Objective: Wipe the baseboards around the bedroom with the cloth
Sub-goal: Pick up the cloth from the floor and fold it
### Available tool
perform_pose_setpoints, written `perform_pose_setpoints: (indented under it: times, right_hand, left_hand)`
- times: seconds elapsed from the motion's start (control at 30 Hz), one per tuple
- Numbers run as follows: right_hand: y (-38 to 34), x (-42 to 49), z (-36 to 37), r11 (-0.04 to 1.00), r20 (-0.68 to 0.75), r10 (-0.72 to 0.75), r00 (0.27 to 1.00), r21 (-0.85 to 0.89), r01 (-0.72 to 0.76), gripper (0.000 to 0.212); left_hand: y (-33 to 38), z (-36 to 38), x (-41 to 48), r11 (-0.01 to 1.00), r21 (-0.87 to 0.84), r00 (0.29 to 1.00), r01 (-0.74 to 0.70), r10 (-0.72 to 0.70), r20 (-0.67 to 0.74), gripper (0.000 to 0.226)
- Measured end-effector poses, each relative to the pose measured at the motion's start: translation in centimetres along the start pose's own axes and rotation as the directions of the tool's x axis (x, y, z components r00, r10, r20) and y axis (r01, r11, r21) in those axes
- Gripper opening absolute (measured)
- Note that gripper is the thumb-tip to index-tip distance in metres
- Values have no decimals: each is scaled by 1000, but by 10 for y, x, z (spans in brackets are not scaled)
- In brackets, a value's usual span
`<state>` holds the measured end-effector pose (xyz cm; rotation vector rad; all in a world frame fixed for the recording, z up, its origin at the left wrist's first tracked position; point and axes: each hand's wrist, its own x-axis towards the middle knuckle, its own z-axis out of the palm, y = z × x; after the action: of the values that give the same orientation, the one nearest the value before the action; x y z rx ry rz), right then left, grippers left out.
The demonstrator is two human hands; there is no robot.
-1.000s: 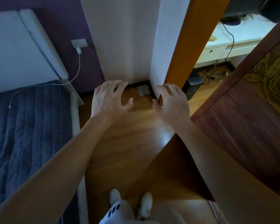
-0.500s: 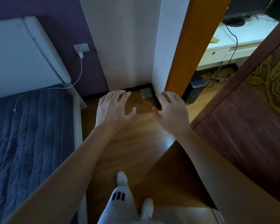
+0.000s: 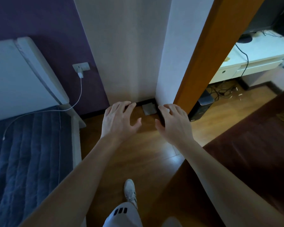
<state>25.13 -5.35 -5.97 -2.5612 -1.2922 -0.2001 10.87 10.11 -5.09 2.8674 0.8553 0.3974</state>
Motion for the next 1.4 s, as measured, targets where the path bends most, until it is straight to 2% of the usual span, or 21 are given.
perform_pose_setpoints:
  times: [0.3,0.5,0.83,1.1,1.3,1.4]
  right_hand:
    - [-17,105,33,997,44,49,998,-62,-46,47]
    - [-9,142,51,995,44,92,995,-29,-91,46]
    - [41,231,98,995,81,96,992,-42,-93,48]
    - [98,337,137,998,115,63,991,-10,-62,50]
    - [118,388,174,998,111,16,994,54,-22,45]
    - [121,400,191,998,173,17,985,55,-27,47]
  left_hand:
    - [-62,18,102,999,-17,997,-28,30,71,61]
    - [-82,36,145,999,-25,994,-42,45,104,60]
    - [-95,80,243,999,-17,985,-37,39,169,61]
    - [-93,122,354,1000,-14,971,8,-5,238,62]
    - [-98,150,395,997,-46,962,59,-44,271,63]
    - [-108,166,404,997,-42,956,60,-45,291,66]
